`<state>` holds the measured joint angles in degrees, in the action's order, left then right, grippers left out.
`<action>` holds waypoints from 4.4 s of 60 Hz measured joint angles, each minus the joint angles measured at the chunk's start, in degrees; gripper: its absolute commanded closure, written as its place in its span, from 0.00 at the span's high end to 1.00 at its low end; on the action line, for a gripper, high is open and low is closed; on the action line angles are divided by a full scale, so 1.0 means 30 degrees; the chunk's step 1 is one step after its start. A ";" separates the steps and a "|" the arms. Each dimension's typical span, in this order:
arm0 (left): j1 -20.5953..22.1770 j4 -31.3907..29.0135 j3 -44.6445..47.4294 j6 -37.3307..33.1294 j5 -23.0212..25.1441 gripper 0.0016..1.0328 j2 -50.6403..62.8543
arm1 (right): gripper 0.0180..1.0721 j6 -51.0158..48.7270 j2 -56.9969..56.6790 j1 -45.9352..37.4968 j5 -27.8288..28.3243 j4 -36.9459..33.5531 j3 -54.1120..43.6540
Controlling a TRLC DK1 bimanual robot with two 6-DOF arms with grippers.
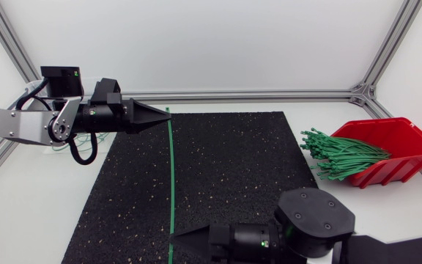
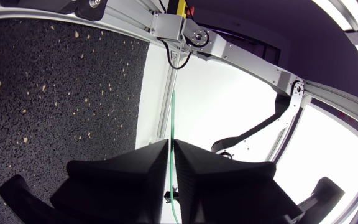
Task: Take a green cable tie from the red box, thread the tail through the head to close it, then place it in the transparent bin on the left.
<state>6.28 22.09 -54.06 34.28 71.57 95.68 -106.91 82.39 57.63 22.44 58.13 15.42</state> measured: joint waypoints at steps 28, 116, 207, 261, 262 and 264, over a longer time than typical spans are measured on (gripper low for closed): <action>0.0109 0.0000 0.0000 -0.0022 0.0000 0.04 0.0000 | 0.05 0.8276 0.0262 -0.0503 -0.2368 -0.0095 0.2368; 0.2980 0.3687 0.1566 -0.0889 -0.2914 0.04 -0.0947 | 0.05 2.8640 0.4146 -0.9005 1.8549 -4.2009 2.1230; 0.5931 0.6346 0.6244 -0.4182 -0.9114 0.04 -0.8451 | 0.05 2.9653 0.7970 -1.0841 2.1456 -5.1393 2.4917; 0.6353 0.6382 0.7009 -0.4940 -0.9187 0.04 -0.8772 | 0.05 2.9653 0.8342 -1.0870 2.1456 -5.1393 2.5004; 0.6397 0.6382 0.7009 -0.4940 -0.9187 0.04 -0.8772 | 0.05 2.9653 0.8342 -1.0870 2.1456 -5.1393 2.5004; 0.6433 0.6389 0.7009 -0.4940 -0.9194 0.04 -0.8772 | 0.05 2.9653 0.8342 -1.0870 2.1456 -5.1400 2.5004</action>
<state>25.58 41.25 -33.04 19.46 43.99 69.36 -17.96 107.42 25.02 86.80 -96.07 90.43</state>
